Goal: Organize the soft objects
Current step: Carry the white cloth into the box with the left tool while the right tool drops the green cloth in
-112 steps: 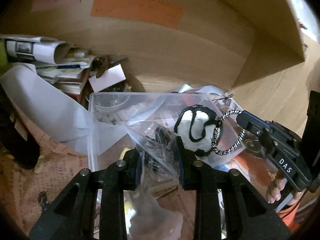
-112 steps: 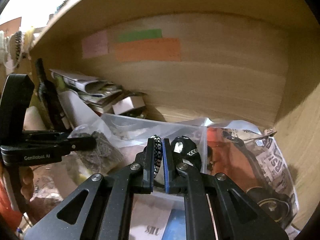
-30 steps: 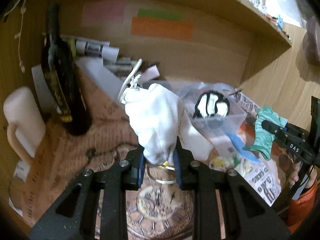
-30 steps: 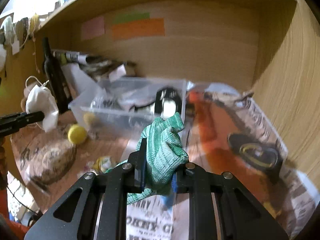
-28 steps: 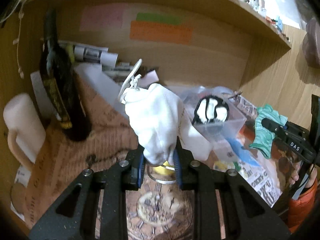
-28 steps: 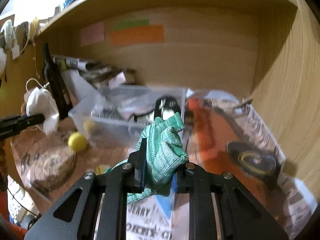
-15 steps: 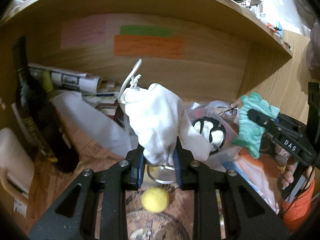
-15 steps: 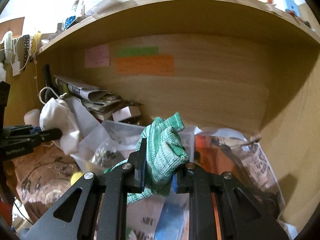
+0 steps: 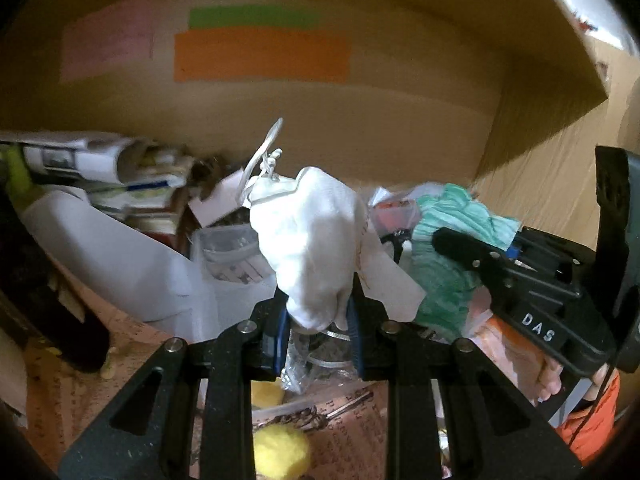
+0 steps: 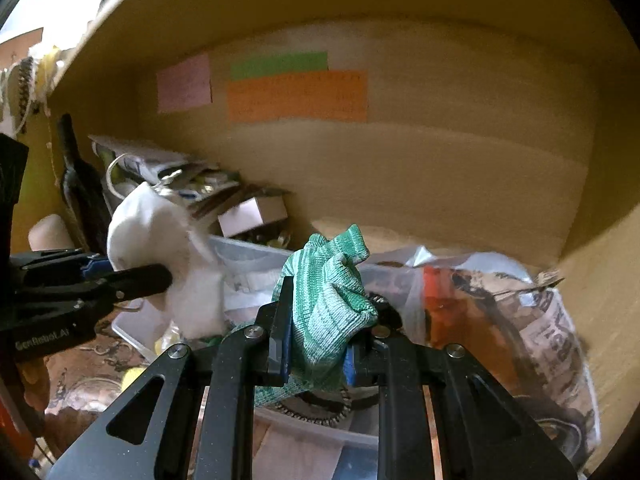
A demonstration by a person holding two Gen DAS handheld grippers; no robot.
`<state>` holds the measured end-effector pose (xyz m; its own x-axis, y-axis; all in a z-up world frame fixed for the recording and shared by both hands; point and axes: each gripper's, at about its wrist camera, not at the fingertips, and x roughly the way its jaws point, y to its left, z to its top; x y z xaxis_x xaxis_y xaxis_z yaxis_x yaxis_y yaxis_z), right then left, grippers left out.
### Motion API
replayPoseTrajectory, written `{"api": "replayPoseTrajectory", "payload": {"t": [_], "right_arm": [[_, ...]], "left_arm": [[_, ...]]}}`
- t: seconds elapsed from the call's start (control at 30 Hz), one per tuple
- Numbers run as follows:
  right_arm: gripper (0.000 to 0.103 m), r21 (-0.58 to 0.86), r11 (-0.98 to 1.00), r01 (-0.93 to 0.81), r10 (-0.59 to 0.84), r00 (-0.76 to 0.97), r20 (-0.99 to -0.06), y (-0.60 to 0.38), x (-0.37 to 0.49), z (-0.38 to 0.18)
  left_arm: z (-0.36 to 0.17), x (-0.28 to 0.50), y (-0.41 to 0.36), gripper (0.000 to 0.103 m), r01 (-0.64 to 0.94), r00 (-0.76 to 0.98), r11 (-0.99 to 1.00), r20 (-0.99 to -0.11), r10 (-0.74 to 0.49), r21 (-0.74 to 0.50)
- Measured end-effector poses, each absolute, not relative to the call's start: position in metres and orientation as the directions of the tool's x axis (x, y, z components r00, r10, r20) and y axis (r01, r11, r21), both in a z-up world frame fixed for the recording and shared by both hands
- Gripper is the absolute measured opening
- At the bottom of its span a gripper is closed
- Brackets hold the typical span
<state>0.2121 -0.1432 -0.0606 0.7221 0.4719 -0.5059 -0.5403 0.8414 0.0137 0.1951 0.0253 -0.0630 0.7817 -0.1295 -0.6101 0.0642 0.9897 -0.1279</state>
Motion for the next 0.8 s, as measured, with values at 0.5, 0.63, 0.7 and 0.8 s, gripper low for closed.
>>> {"api": "replayPoseTrajectory", "payload": {"t": [0.5, 0.63, 0.7, 0.8], "right_arm": [[0.020, 0.004, 0.841, -0.541, 0.423, 0.653, -0.628, -0.131, 0.236, -0.095], [0.039, 0.005, 0.840, -0.542, 0.425, 0.652, -0.628, -0.136, 0.234, -0.091], [0.046, 0.001, 0.842, -0.539, 0.424, 0.661, -0.619, -0.137, 0.232, -0.088], [0.050, 0.003, 0.841, -0.541, 0.432, 0.666, -0.608, -0.139, 0.228, -0.081]], "left_arm": [[-0.095, 0.232, 0.003, 0.031, 0.068, 0.708, 0.995, -0.698, -0.103, -0.079], [-0.093, 0.226, 0.009, 0.040, 0.066, 0.715, 0.994, -0.691, -0.104, -0.082], [-0.090, 0.222, 0.011, 0.048, 0.065, 0.726, 0.994, -0.680, -0.105, -0.084], [-0.079, 0.210, 0.012, 0.059, 0.066, 0.748, 0.994, -0.655, -0.108, -0.087]]}}
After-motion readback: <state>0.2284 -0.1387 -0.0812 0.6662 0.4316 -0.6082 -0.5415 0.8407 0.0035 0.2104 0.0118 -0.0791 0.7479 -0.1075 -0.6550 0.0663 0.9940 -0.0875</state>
